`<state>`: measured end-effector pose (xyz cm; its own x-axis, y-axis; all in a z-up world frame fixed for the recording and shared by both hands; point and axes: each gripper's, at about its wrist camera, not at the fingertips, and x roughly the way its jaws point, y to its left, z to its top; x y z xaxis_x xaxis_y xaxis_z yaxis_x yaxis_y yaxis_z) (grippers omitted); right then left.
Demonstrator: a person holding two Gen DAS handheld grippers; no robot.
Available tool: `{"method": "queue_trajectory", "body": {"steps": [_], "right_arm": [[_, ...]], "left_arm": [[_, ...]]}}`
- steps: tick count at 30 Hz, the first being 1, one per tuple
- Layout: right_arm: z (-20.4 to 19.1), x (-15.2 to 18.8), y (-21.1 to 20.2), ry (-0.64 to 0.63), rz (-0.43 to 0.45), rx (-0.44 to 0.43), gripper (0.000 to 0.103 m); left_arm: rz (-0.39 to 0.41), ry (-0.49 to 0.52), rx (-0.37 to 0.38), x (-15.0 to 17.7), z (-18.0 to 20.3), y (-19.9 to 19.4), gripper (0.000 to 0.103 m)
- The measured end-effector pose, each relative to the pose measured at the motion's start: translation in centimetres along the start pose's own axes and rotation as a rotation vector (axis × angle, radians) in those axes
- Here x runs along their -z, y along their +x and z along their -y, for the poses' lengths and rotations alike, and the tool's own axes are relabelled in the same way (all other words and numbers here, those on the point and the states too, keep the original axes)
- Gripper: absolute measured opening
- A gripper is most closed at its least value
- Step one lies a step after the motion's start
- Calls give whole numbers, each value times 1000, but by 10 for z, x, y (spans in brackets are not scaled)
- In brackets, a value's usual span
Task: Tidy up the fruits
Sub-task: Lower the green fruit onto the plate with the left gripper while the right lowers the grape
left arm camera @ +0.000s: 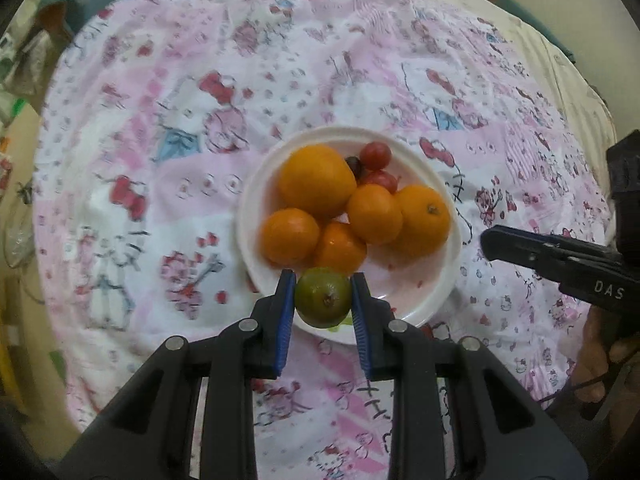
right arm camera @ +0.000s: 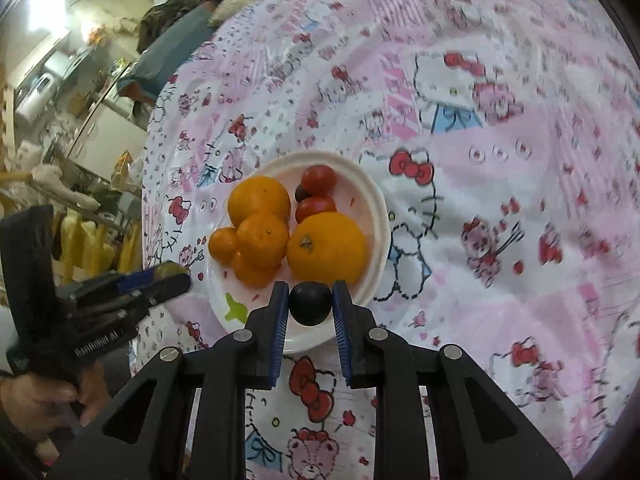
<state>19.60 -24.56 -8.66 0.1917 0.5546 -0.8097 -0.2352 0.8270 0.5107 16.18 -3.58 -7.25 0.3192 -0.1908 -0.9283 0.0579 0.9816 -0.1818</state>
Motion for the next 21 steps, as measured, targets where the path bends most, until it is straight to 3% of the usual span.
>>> {"method": "queue_trajectory", "body": {"steps": [3,10,21], "right_arm": [[1,2,15,37,-42,-41,23],[-6,5,38,26,-109,-25,24],[0,5,42,72,-126,-49,26]], "left_arm": [[-15,14,-2,2,4,9,24],[-46,29,0,5,10,20,24],[-81,35,14,6,13,31,24]]}}
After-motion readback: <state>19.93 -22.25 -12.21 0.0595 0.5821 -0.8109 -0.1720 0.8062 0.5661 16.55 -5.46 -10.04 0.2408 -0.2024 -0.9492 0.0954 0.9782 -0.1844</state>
